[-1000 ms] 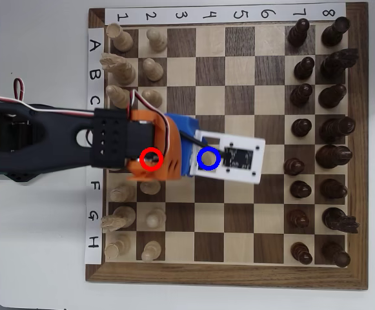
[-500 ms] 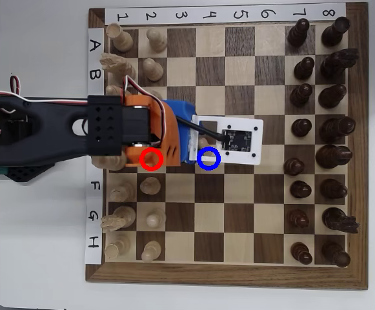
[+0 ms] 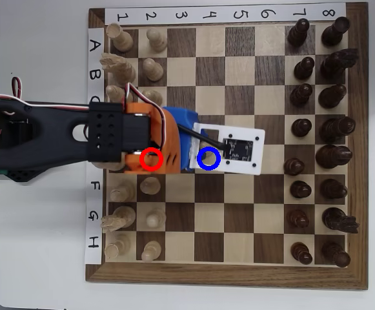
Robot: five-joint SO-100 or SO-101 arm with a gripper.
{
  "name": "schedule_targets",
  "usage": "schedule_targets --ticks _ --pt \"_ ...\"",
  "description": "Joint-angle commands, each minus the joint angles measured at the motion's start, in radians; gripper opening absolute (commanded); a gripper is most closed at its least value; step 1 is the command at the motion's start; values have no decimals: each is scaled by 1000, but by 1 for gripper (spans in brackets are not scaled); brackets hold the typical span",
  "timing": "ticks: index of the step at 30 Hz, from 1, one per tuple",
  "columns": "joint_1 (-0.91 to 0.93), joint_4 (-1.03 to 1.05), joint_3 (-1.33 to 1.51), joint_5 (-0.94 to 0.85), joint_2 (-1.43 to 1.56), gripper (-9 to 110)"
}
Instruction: Move the piece to destination
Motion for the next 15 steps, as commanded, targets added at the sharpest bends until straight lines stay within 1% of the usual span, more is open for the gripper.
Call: schedule_targets --ticks 1,15 --pt "48 -57 -32 2 161 0" --pt "67 -107 -67 -26 109 0"
